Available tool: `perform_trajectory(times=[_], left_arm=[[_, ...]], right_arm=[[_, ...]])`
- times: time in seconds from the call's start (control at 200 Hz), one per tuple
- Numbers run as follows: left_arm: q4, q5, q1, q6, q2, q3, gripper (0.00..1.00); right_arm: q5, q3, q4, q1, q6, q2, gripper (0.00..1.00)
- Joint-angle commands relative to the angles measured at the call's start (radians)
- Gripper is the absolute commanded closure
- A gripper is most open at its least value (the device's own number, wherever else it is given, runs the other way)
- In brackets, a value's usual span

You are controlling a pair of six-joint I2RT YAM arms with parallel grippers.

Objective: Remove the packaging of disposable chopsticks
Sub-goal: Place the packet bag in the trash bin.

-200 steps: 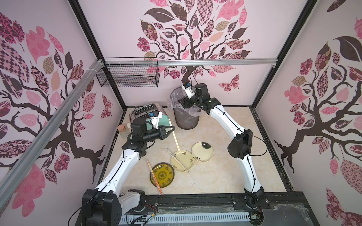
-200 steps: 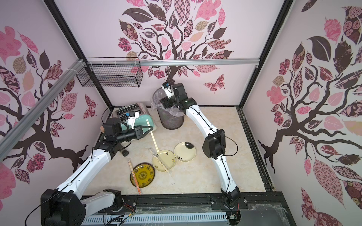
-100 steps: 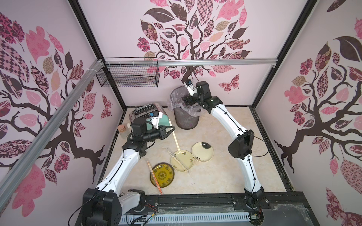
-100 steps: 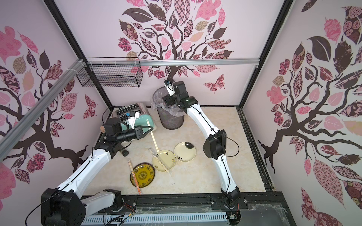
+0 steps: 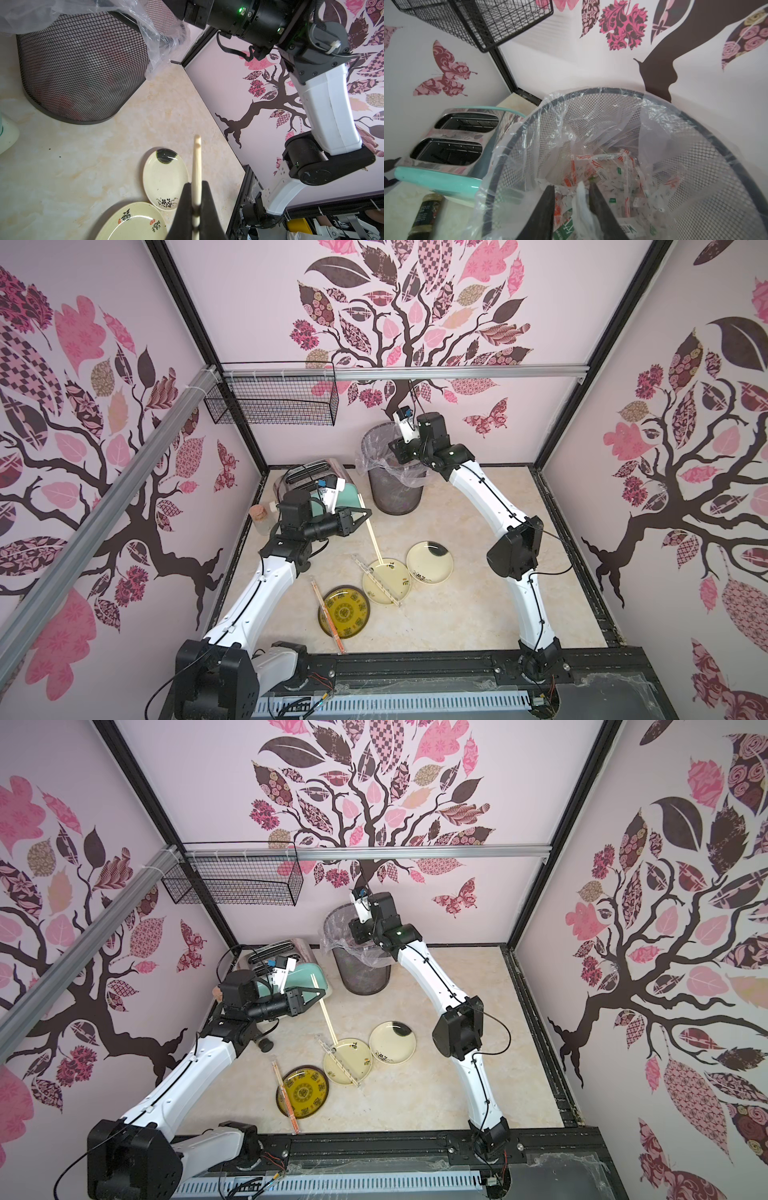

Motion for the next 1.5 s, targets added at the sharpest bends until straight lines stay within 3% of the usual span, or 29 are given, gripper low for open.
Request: perform_trajectory(times=[0.0,0.165,0.46,0.5,0.585,0.725,1.125,1.496], left_arm=[[0.02,0.014,0.004,0.0,0.005,0.023,1.0],[0.02,0.015,0.004,-0.002,0.005,0.023,1.0],[0.02,0.018,0.003,-0.002,0.007,0.023,1.0],[0.02,0.017,0.004,-0.002,0.009,0.024,1.0],[0.02,0.018,0.005,-0.003,0.012,0.024,1.0],[0.02,0.018,0.004,-0.003,0.014,0.024,1.0],[0.02,0.021,0.004,-0.003,0.018,0.025,1.0],[0.02,0.021,0.005,-0.002,0.019,0.025,1.0]], right_arm=[[-0.018,0.025,-0.039,-0.002,0.05,0.024,0.84],[-0.017,0.04,-0.049,-0.01,0.053,0.048,0.89],[0.012,0.127,-0.058,-0.043,0.057,0.119,0.82],[0.001,0.138,-0.057,-0.045,0.059,0.123,0.75],[-0.026,0.13,-0.02,-0.045,0.063,0.107,0.44],[0.004,0.132,0.037,-0.045,0.064,0.08,0.25],[0.053,0.111,0.032,-0.046,0.019,-0.001,0.13],[0.033,0.045,0.008,-0.045,0.028,-0.084,0.12]])
